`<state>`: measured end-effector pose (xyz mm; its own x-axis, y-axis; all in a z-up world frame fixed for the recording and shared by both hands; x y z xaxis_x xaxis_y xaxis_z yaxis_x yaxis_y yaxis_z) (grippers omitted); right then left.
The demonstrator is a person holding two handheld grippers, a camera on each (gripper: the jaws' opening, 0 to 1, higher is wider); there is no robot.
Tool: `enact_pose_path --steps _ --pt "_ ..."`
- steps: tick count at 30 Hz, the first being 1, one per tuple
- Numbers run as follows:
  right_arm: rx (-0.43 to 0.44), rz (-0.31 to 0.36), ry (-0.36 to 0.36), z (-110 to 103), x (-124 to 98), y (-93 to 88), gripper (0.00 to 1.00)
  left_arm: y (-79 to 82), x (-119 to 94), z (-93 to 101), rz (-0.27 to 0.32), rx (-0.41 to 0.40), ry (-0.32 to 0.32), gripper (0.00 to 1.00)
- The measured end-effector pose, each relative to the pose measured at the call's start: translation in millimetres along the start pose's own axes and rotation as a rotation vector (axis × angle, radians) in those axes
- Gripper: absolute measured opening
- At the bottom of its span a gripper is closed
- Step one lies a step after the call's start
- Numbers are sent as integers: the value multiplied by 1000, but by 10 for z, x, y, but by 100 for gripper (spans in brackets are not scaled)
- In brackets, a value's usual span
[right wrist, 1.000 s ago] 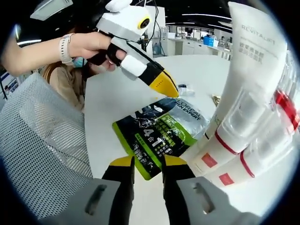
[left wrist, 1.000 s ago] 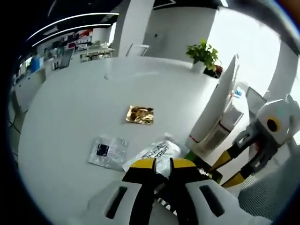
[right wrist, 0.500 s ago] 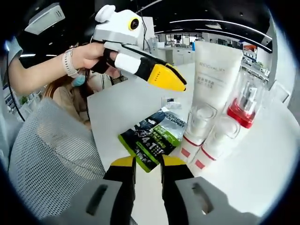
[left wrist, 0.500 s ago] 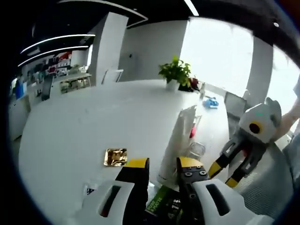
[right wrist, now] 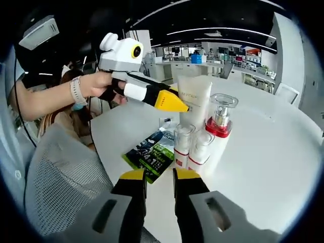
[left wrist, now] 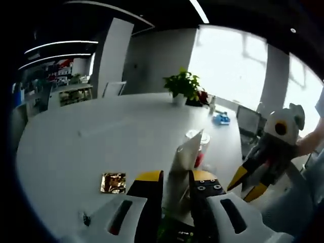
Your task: Arrange the skincare products in the storage area until every visible bottle or jar stands upright without overlapping.
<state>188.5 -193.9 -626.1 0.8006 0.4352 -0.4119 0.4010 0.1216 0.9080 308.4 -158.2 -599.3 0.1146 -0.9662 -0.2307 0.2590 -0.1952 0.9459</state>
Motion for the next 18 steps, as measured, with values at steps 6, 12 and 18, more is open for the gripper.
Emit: enact_pose_path --steps 6,12,18 --pt "38 50 -71 167 -103 89 20 18 -5 10 10 -8 21 10" --pt "54 62 -111 277 -190 88 20 31 -12 35 13 -8 16 9" --pt "59 73 -135 343 -254 117 20 27 -19 30 9 2 6 13"
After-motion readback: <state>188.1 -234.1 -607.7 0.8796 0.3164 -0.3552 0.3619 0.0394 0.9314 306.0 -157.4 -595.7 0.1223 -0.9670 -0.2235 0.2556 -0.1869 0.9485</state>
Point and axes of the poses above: the point that each gripper's makers call its tool centre point, and the gripper's own axes: x roughly forward along the fingers, z roughly to its right, y roughly out of its top, the point moved 3 cm from there along -x, roughly backward along the fingers, and after that the axes turned 8 degrees about z, right-handed, at the moved point
